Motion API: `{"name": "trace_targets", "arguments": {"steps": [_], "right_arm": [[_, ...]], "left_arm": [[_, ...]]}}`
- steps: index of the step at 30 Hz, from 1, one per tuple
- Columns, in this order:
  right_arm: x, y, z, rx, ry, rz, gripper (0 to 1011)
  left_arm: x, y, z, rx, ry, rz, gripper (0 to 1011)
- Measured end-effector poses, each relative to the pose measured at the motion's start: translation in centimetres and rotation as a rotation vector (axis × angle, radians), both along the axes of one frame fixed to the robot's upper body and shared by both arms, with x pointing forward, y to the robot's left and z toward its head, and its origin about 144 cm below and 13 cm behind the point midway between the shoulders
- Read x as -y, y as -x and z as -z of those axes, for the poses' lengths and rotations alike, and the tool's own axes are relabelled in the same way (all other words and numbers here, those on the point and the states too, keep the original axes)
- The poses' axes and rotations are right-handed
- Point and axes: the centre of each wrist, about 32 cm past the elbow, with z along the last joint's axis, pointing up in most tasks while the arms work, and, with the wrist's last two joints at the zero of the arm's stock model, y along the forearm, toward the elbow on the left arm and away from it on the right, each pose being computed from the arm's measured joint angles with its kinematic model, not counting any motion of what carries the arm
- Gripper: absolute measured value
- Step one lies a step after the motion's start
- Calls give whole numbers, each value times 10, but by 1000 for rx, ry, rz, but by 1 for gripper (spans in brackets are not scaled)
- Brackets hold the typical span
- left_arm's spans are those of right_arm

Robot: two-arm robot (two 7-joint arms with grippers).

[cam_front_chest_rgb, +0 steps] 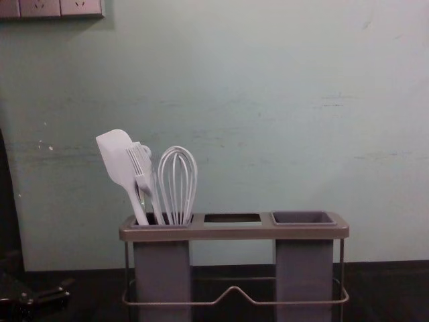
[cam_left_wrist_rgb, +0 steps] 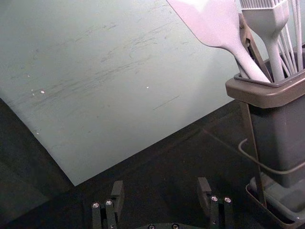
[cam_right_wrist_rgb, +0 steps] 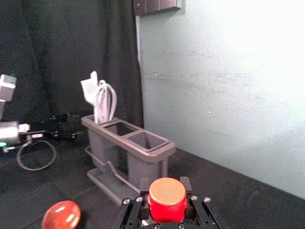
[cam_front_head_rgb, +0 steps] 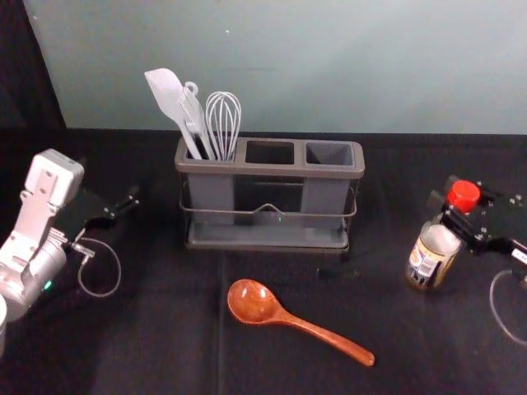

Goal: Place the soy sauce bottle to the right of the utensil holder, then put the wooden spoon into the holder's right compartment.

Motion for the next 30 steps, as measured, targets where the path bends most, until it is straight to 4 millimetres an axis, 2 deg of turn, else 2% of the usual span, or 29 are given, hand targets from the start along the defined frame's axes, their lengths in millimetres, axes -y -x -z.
{"name": "trace_targets", "arguments": {"steps": [8,18,30], "right_arm": [[-1,-20,-3,34,14,16,382],[-13,-52,-1,25,-19,38,381],[-26,-72,2,12,-20,64,382]], "left_arm": [[0,0,0,0,0,0,1005],[0,0,0,0,0,0,1005],[0,0,0,0,0,0,1005]]}}
